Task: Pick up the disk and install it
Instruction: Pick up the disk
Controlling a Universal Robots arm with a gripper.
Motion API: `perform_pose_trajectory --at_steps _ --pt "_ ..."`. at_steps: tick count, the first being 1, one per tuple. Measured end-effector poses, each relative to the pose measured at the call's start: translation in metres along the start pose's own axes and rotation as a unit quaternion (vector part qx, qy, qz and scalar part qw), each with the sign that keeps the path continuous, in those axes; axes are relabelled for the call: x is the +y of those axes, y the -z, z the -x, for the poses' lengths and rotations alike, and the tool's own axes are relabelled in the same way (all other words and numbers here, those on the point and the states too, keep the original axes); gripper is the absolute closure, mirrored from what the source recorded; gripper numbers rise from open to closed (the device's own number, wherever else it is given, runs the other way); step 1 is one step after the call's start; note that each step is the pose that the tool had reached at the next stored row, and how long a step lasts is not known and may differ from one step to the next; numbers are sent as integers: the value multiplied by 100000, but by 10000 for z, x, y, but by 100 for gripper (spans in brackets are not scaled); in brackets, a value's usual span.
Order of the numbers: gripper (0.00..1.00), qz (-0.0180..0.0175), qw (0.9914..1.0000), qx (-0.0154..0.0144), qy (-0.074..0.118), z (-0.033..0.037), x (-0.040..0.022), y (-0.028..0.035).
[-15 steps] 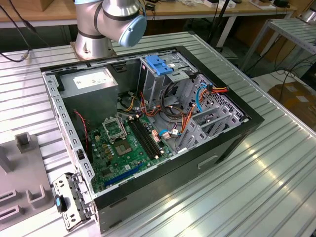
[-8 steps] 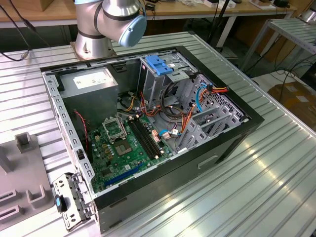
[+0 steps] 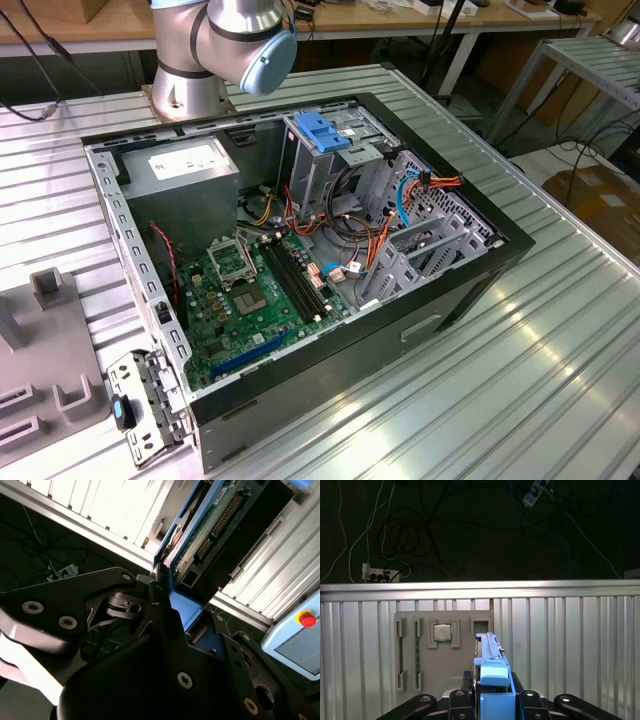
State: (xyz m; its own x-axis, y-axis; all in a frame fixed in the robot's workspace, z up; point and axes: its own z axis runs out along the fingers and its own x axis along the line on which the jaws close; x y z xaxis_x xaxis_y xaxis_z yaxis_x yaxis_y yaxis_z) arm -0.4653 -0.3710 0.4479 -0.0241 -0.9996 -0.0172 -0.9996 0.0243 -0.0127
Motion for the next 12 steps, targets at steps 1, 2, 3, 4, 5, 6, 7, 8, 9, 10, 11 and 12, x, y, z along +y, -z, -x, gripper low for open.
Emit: perform_pose_trajectory --at_steps 1,2,3,4,5,6,7,8,9,10,11,12 --pt "63 0 100000 0 2 0 0 9" --pt "63 5 100000 3 0 0 0 15" --pt "63 3 100000 1 2 0 0 21" --pt "63 0 100000 2 0 0 0 27" --pt "63 1 100000 2 2 1 -1 33" --pt "63 3 100000 2 2 1 -1 42" --pt "63 -1 100000 0 0 1 -1 48" --pt "63 2 100000 1 1 1 -1 53" --pt "63 5 100000 5 3 1 -1 63" --pt "63 -1 100000 1 1 1 -1 74" --pt "63 0 100000 1 1 1 -1 81" --pt "63 2 100000 3 2 1 -1 87"
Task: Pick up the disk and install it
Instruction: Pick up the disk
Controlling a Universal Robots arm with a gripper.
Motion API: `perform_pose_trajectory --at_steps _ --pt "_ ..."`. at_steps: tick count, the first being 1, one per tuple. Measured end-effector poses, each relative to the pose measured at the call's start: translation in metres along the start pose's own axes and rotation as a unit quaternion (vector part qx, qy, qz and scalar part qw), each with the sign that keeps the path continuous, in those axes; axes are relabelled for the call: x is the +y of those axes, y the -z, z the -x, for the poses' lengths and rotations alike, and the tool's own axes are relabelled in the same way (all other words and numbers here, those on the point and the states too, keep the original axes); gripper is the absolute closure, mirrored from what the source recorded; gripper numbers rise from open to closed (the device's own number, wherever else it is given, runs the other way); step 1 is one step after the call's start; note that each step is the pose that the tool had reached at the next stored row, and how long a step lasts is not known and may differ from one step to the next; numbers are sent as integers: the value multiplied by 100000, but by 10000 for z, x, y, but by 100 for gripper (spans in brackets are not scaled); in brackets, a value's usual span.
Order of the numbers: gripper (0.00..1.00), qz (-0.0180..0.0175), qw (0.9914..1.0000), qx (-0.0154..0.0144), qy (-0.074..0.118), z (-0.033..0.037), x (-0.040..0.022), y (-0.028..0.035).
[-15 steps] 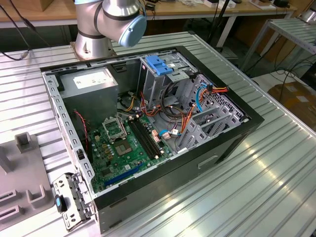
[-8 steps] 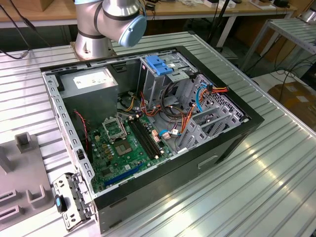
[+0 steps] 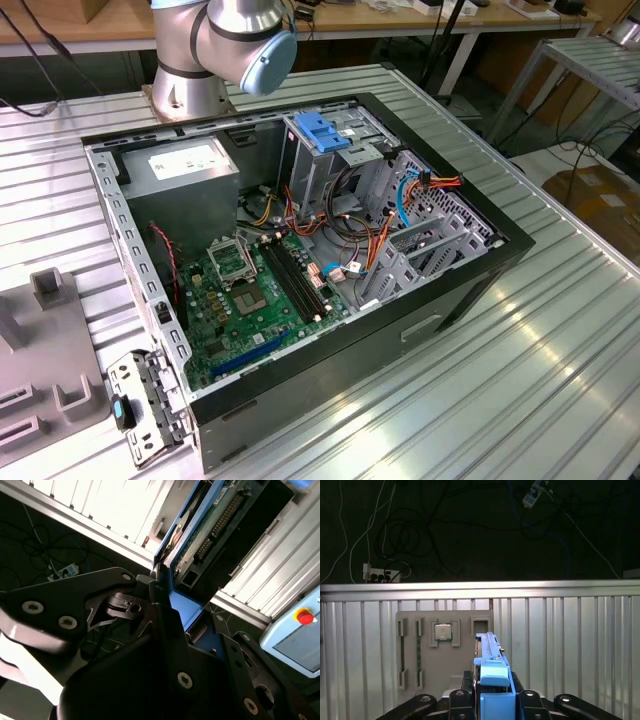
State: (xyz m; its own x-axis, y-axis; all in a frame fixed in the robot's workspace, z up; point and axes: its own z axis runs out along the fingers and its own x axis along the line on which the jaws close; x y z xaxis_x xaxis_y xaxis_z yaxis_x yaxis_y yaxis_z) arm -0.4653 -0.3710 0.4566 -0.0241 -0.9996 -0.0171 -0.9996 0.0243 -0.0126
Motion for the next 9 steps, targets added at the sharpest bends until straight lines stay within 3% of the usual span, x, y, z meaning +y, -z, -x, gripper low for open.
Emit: perform_pose_trajectory --at_steps 9 --pt "63 -1 100000 -3 -1 1 -1 60"
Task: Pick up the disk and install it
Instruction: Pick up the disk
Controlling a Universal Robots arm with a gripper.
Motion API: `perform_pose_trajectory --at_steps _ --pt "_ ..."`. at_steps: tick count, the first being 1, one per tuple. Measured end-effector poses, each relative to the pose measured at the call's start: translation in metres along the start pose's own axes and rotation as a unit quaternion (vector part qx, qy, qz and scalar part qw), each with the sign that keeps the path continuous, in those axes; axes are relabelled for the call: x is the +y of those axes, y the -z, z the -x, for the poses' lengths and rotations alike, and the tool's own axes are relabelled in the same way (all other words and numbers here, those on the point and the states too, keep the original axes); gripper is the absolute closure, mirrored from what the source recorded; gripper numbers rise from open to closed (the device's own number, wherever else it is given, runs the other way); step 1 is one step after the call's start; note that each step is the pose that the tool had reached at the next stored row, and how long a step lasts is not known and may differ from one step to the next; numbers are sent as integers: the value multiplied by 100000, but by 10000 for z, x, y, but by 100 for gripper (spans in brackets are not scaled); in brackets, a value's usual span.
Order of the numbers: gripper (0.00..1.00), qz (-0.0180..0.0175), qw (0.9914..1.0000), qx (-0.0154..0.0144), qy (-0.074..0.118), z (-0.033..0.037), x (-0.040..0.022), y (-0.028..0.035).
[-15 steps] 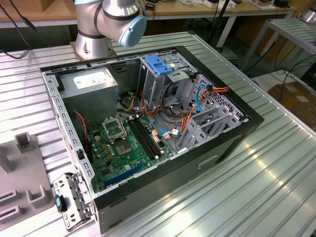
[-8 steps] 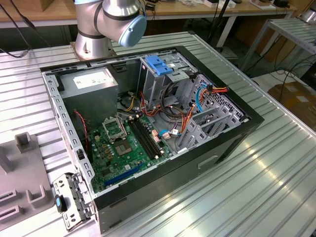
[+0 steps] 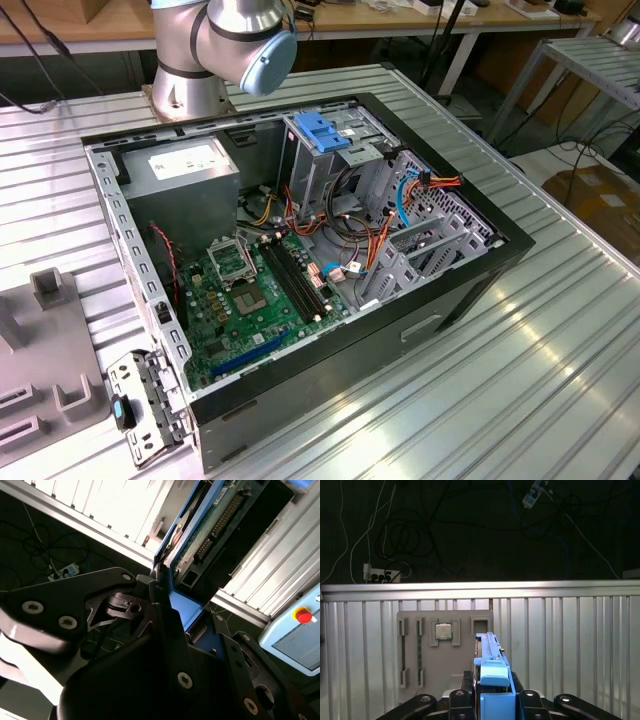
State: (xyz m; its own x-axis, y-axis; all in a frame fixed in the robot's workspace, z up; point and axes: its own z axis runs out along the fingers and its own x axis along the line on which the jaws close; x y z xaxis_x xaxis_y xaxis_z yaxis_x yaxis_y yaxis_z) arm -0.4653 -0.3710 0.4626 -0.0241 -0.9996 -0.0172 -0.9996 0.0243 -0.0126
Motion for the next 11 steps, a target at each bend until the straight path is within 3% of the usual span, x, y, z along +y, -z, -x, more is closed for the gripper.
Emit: perform_pose_trajectory --at_steps 11 --pt "63 0 100000 1 2 1 -1 38"
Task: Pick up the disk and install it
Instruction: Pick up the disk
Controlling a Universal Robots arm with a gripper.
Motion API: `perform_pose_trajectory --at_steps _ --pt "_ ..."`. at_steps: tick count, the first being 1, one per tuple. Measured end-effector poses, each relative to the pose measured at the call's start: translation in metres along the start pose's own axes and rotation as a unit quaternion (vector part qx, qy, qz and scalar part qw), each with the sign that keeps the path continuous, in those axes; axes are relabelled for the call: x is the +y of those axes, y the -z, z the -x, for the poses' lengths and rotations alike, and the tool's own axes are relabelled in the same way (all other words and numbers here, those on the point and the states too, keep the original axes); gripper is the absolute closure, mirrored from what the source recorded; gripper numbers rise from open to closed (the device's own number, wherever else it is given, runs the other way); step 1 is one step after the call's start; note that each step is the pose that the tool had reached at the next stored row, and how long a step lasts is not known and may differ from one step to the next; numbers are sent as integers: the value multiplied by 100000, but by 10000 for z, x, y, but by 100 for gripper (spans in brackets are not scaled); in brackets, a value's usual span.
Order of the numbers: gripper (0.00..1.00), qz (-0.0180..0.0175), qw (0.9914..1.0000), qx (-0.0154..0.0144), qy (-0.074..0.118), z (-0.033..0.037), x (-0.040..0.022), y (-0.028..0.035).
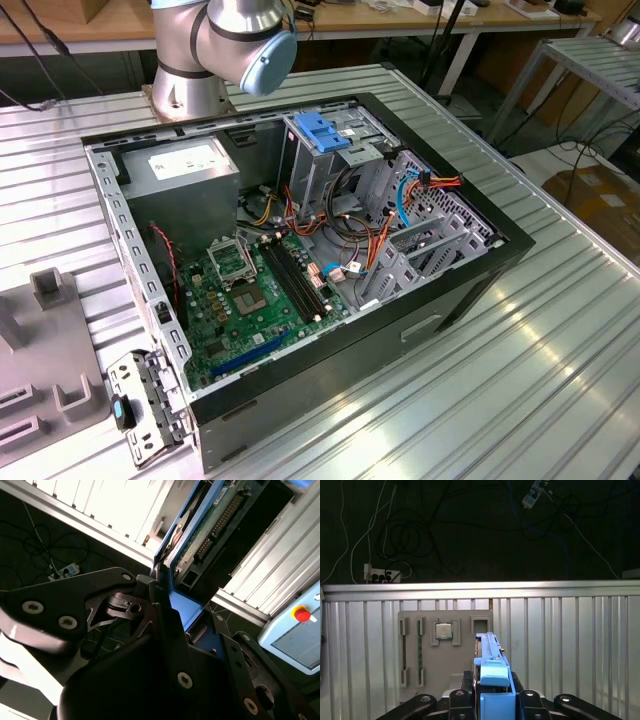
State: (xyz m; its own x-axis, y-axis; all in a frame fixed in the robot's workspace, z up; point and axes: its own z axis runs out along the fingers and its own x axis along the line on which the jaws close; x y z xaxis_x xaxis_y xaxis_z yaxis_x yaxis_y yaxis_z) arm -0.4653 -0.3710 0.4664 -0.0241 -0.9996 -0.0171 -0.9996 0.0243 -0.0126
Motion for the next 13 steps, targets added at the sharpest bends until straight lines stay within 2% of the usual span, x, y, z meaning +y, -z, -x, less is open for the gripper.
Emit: perform_pose_trajectory --at_steps 6,13 --pt "63 3 100000 1 -2 0 0 11" --pt "63 1 100000 0 -3 1 -1 75"
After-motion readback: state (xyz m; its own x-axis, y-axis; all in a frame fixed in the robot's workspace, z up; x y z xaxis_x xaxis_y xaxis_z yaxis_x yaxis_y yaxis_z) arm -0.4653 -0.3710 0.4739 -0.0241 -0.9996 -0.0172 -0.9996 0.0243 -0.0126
